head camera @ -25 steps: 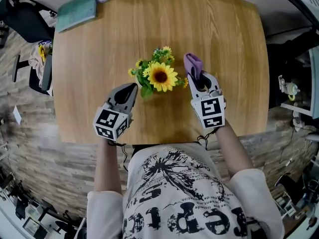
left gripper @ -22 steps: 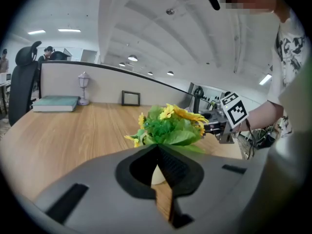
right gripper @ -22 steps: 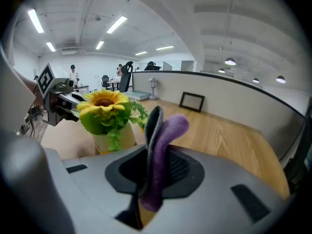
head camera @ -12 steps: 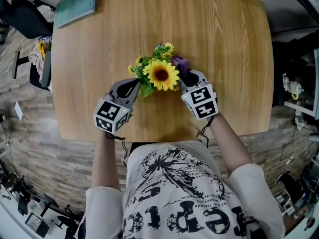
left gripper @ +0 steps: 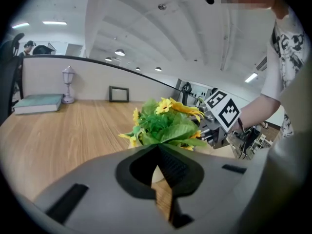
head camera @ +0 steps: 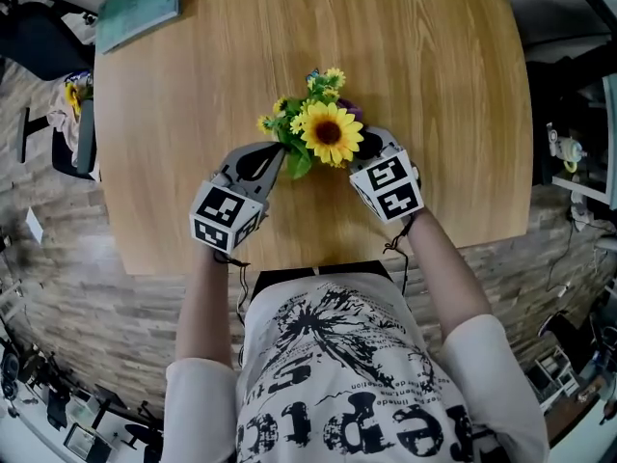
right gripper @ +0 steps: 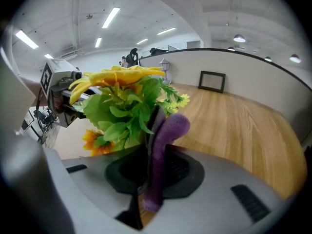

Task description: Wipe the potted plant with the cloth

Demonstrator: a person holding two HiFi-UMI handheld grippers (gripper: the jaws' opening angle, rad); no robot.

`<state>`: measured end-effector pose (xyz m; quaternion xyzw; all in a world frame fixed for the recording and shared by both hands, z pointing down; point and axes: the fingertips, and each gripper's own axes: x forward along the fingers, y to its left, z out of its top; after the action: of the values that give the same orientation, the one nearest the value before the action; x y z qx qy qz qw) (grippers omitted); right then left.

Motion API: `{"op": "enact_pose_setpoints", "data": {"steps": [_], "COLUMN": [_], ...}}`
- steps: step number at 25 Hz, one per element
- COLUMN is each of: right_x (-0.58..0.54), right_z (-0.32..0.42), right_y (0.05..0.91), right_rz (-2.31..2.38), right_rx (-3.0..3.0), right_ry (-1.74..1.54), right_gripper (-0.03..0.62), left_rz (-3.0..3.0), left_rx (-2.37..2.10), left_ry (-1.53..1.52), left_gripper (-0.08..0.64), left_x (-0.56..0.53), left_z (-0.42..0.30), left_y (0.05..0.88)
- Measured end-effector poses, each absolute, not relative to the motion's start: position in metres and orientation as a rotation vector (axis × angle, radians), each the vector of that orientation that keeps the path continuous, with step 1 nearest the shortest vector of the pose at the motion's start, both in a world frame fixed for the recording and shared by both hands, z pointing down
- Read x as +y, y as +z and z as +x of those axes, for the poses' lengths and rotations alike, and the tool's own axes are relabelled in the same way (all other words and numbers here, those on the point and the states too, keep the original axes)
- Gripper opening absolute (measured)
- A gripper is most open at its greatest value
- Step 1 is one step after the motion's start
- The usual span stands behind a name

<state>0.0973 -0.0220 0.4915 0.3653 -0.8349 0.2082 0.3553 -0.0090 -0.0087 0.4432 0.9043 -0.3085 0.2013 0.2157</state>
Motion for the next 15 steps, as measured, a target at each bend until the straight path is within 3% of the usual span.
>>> {"op": "enact_pose_setpoints", "data": {"steps": [15], "right_x": [0.015], "right_z": [0.088], "right_y": [0.495], "right_rz": [1.112], "right_rx": [-2.06], "right_ry": [0.623], "right_gripper": [0.072], "left_rz": [2.573], "left_rx": [-0.715], "left_ry": [0.555], "left_gripper": [0.003], "left_x": [-0.01], "left_z": [-0.01], "left_y": [0.444]}}
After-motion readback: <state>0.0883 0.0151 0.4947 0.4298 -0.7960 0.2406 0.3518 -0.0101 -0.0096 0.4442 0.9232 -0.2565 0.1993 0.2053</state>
